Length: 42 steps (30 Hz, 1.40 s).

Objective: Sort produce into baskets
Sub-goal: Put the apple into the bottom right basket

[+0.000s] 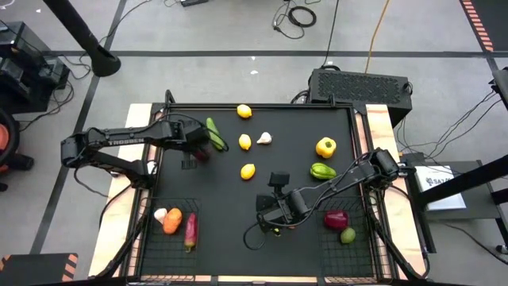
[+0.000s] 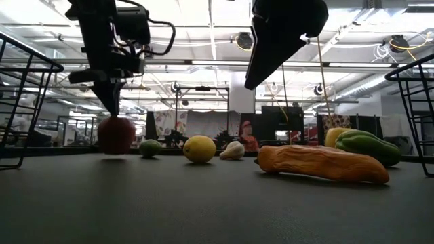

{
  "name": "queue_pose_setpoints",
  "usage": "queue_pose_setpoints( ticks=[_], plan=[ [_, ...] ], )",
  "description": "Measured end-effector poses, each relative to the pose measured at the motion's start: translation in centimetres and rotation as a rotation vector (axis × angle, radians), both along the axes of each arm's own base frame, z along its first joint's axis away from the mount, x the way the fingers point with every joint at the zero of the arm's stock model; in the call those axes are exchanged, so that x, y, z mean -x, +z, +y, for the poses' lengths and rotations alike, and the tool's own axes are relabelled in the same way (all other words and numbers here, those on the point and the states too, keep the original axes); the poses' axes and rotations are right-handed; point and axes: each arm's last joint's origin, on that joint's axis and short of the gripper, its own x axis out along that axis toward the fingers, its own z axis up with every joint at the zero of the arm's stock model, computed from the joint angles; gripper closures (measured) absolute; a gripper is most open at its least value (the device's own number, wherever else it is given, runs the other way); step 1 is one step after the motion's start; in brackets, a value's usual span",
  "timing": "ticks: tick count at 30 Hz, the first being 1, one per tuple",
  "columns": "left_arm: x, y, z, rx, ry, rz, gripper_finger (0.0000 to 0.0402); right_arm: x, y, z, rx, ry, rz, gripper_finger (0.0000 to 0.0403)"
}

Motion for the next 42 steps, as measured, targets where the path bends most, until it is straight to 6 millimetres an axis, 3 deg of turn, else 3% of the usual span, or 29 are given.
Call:
queue_pose_setpoints(
  ticks=[15, 19, 23, 28, 35, 42],
  plan=[
    [0.4, 0.5, -0.9, 0.045, -0.044, -0.025, 0.0398, -1.3, 0.4, -0.1, -0.033, 0.007, -0.118, 0.0064],
    [0.1, 0.5, -1.6, 0.05, -0.065, -0.028, 0.0398, -3.2, 0.3, -0.6, -0.041, 0.001, -0.241, 0.0064],
    [0.1, 0.9, -2.5, 0.052, -0.094, -0.042, 0.0398, -5.5, -1.0, -1.0, -0.058, 0.048, -0.336, 0.0064],
    [-0.1, 3.6, -3.9, 0.052, -0.135, -0.099, 0.0398, -7.2, -2.4, -1.7, -0.069, 0.031, -0.413, 0.0064],
    [-0.1, 7.9, -5.9, 0.041, -0.225, -0.204, 0.0398, -7.9, -1.8, -3.7, -0.152, -0.006, -0.462, 0.0062],
    [-0.1, 11.0, -7.5, 0.039, -0.299, -0.284, 0.0398, -9.7, -2.5, -6.5, -0.218, 0.019, -0.519, 0.0024]
  ],
)
